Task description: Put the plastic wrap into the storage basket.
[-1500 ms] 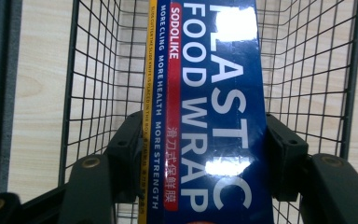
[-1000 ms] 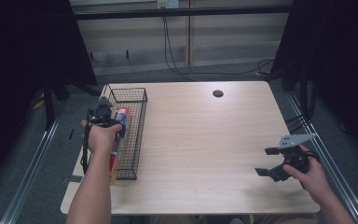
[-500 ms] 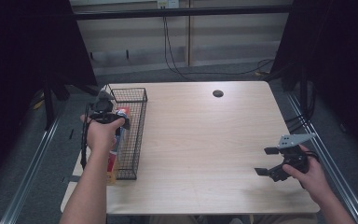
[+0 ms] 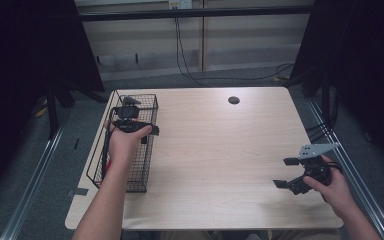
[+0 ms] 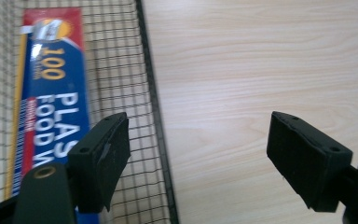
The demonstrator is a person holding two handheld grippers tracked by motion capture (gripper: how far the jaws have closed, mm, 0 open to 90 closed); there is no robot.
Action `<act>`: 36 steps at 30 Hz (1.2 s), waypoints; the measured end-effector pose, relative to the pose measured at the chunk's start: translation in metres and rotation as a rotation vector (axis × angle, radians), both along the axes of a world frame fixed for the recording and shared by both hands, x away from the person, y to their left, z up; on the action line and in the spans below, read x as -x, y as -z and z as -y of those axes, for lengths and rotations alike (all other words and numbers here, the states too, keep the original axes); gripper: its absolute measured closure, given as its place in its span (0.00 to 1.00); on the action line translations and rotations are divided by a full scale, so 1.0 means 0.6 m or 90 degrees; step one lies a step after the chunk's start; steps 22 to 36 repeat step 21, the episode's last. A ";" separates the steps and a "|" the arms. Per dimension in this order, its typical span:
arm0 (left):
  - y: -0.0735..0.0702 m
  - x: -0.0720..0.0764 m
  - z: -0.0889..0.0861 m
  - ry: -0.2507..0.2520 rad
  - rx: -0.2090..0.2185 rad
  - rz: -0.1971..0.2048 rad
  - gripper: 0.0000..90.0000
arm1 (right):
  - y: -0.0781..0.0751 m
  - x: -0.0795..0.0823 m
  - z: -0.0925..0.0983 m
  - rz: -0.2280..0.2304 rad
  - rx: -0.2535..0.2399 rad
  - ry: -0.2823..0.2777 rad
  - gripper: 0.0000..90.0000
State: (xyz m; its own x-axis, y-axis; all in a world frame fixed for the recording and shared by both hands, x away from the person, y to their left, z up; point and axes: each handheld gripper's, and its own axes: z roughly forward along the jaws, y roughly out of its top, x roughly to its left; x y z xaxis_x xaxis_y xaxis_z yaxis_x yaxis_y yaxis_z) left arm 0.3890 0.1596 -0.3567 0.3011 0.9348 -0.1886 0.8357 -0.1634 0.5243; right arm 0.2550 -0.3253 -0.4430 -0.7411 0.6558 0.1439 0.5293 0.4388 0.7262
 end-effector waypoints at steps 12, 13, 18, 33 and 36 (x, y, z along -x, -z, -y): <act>0.005 0.021 0.053 0.056 0.028 0.033 0.20 | 0.000 0.001 -0.002 0.001 0.005 -0.001 0.06; 0.005 0.022 0.055 0.068 0.025 0.032 0.20 | 0.000 0.001 -0.002 0.001 0.005 -0.001 0.06; 0.013 0.027 0.071 0.081 0.033 0.035 0.18 | 0.002 0.000 -0.002 0.001 0.003 -0.002 0.06; 0.019 0.028 0.077 0.084 0.040 0.039 0.17 | 0.003 0.001 -0.001 0.002 0.003 0.000 0.06; 0.019 0.028 0.077 0.084 0.040 0.039 0.17 | 0.003 0.001 -0.001 0.002 0.003 0.000 0.06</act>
